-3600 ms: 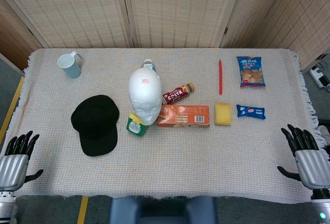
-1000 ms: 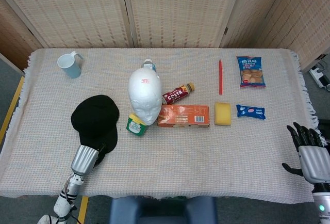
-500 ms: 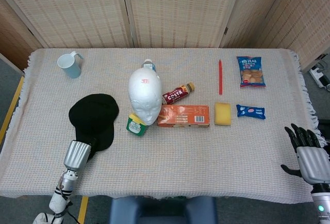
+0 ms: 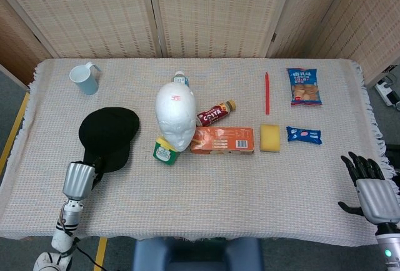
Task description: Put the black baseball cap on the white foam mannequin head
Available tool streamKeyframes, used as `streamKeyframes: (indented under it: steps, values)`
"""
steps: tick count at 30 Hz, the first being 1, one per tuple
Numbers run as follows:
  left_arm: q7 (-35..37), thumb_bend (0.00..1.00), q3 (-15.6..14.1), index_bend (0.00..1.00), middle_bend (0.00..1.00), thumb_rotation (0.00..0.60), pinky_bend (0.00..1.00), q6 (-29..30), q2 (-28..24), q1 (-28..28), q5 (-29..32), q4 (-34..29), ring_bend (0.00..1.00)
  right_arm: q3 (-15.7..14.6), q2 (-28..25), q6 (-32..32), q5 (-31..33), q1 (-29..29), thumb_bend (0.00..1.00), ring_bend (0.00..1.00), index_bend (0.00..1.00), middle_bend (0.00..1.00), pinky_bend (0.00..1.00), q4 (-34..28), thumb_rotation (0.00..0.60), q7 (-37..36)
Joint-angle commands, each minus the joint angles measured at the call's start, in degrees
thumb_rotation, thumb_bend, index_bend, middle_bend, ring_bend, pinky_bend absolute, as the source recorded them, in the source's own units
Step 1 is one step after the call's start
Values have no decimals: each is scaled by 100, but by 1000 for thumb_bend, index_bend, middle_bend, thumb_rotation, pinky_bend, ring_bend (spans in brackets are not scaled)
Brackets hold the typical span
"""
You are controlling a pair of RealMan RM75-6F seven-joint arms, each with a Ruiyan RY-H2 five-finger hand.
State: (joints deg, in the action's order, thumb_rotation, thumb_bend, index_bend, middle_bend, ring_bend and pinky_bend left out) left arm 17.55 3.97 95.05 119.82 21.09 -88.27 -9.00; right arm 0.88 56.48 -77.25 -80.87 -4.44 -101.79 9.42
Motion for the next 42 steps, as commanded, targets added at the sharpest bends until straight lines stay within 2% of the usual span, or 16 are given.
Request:
streamKeyframes:
  steps: [1, 6, 11, 17, 24, 30, 35, 42]
  values:
    - [147, 527, 156, 690, 1000, 600, 1000, 304, -139, 112, 133, -81, 1000, -13, -12, 19, -15, -8, 58, 0, 0, 0, 0, -6, 600, -15]
    - [300, 540, 424, 695, 1000, 600, 1000, 858, -370, 352, 320, -266, 1000, -42, -44, 40, -62, -13, 59, 0, 0, 0, 0, -30, 600, -59]
    - [248, 585, 636, 699, 1000, 600, 1000, 1116, -623, 695, 432, -538, 1000, -67, -105, -28, -155, 15, 58, 0, 0, 0, 0, -89, 600, -139]
    - [-168, 590, 759, 704, 1000, 600, 1000, 1363, -1015, 1213, 380, -894, 1000, -94, -212, -157, -279, 80, 58, 0, 0, 0, 0, -140, 600, -317]
    - [-768, 599, 907, 705, 1000, 600, 1000, 1511, -1428, 1751, 283, -1614, 1000, -97, -321, -212, -290, 122, 59, 0, 0, 0, 0, -153, 600, -487]
    - [-1306, 608, 1108, 703, 1000, 600, 1000, 1397, -1679, 2210, 247, -2302, 1000, -67, -402, -231, -259, 134, 59, 0, 0, 0, 0, -159, 600, -655]
    - [-1865, 609, 1125, 702, 1000, 600, 1000, 1337, -1720, 2584, 27, -2905, 1000, -49, -450, -159, -213, 107, 58, 0, 0, 0, 0, -151, 600, -771]
    - [-2438, 613, 1093, 704, 1000, 600, 1000, 988, -1454, 3059, -203, -3055, 1000, -63, -504, -67, -251, 65, 59, 0, 0, 0, 0, -158, 600, -877]
